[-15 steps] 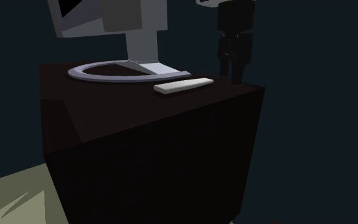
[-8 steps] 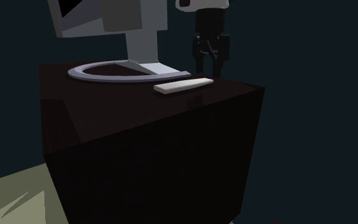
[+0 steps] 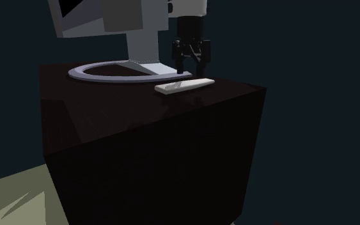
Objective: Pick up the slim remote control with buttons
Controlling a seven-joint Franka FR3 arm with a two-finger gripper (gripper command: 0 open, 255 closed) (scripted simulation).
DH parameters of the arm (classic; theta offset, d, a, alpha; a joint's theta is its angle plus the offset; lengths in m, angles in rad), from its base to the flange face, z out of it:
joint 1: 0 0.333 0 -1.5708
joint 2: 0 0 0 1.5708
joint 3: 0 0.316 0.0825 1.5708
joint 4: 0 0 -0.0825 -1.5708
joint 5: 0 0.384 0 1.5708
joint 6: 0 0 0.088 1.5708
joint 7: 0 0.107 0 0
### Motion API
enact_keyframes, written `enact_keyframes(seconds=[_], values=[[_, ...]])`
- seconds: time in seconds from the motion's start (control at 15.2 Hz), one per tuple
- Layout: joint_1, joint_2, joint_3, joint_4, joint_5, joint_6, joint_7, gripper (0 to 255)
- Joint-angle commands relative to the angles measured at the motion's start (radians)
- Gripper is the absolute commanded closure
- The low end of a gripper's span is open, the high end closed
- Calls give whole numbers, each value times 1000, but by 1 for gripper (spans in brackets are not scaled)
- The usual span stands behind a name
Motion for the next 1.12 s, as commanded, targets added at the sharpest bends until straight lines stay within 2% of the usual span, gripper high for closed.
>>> enact_keyframes(seconds=[0.0,0.2,0.33,0.4,1.06], values=[[2,0,2,-26,0,26,-4,0],[8,-7,3,-82,-3,77,-3,0],[8,-7,3,-82,-3,77,-3,0],[9,-9,3,-84,-4,77,-2,255],[6,-6,3,-67,-3,63,-3,255]])
